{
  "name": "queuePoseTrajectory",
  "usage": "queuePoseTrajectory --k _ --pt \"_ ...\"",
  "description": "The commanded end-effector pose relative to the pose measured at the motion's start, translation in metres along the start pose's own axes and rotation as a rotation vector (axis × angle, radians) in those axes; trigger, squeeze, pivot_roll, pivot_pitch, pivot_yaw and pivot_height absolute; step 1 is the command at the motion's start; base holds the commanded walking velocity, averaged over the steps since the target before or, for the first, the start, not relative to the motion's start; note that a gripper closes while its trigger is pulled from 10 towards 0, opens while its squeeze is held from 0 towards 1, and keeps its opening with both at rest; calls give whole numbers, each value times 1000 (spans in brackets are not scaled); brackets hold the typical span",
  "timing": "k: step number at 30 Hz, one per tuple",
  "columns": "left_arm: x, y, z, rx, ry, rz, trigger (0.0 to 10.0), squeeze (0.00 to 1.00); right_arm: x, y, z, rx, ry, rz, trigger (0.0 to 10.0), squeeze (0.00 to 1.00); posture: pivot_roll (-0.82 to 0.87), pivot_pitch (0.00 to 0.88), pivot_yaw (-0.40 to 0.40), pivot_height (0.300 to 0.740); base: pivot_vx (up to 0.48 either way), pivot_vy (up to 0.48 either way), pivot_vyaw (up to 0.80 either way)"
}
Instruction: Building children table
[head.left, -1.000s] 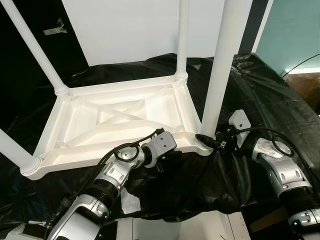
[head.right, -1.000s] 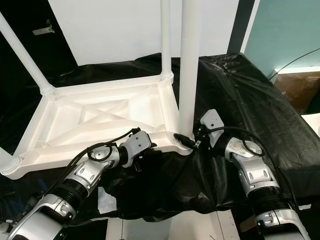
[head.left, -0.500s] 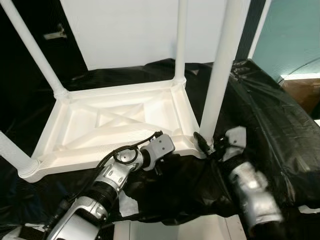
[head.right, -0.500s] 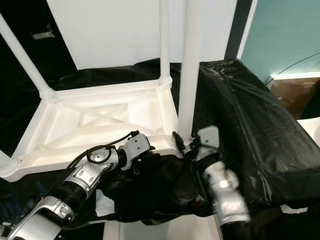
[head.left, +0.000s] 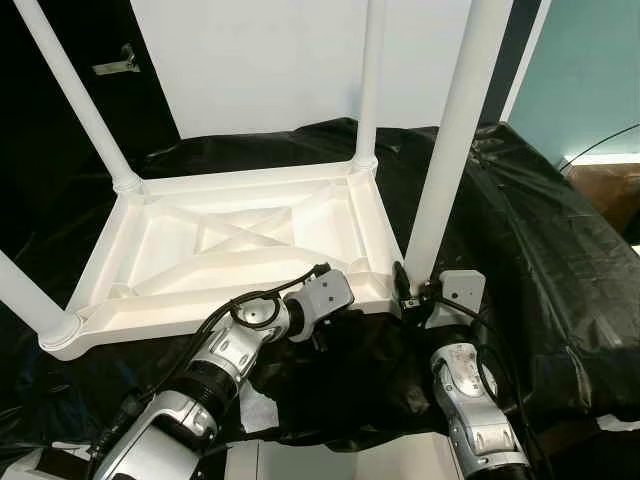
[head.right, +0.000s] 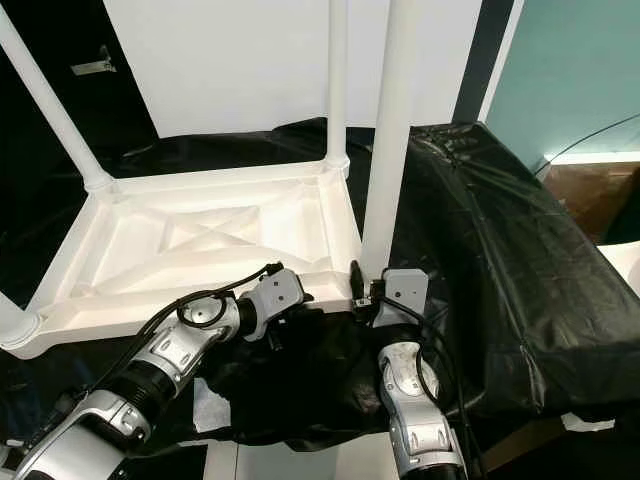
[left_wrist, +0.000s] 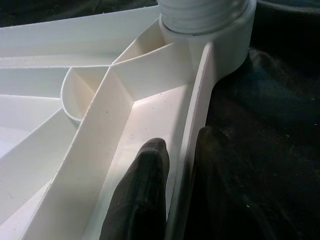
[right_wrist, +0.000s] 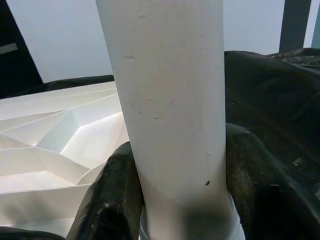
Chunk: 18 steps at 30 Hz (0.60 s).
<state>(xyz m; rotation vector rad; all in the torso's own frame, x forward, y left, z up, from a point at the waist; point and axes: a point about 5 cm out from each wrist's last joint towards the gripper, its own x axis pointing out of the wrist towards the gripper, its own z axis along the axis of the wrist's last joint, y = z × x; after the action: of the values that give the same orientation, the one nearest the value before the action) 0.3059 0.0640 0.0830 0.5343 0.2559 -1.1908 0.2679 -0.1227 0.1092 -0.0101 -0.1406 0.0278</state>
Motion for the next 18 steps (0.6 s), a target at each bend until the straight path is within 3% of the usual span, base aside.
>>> queuePoseTrajectory --k 1,2,5,8,12,13,14,18 --pt "-4 -29 -40 -109 138 -221 10000 0 -5 -15 -16 -3 90 -117 10000 0 -88 22 29 740 0 0 0" --pt "-4 -29 -40 -108 138 -220 10000 0 -4 -13 -16 -10 95 -83 10000 1000 -89 22 28 740 0 0 0" --pt "-4 -28 -40 -107 139 -220 10000 0 -3 -12 -17 -14 99 -61 10000 1000 -89 22 28 740 0 0 0" --pt "-3 -28 -39 -105 138 -219 10000 0 -2 -9 -13 -67 73 99 10000 1000 -94 19 26 740 0 0 0" --pt "-3 -28 -39 -106 135 -218 10000 0 -3 -10 -11 -98 59 154 10000 1000 -94 19 26 740 0 0 0" --pt "-2 -28 -38 -107 132 -218 10000 0 3 -19 -3 -161 21 236 10000 0 -102 18 25 740 0 0 0" --pt "-2 -28 -38 -107 132 -218 10000 0 3 -19 -3 -161 21 236 10000 0 -102 18 25 740 0 0 0" --pt "-2 -28 -38 -108 133 -221 10000 0 7 -23 1 -272 24 451 10000 0 -108 19 28 740 0 0 0"
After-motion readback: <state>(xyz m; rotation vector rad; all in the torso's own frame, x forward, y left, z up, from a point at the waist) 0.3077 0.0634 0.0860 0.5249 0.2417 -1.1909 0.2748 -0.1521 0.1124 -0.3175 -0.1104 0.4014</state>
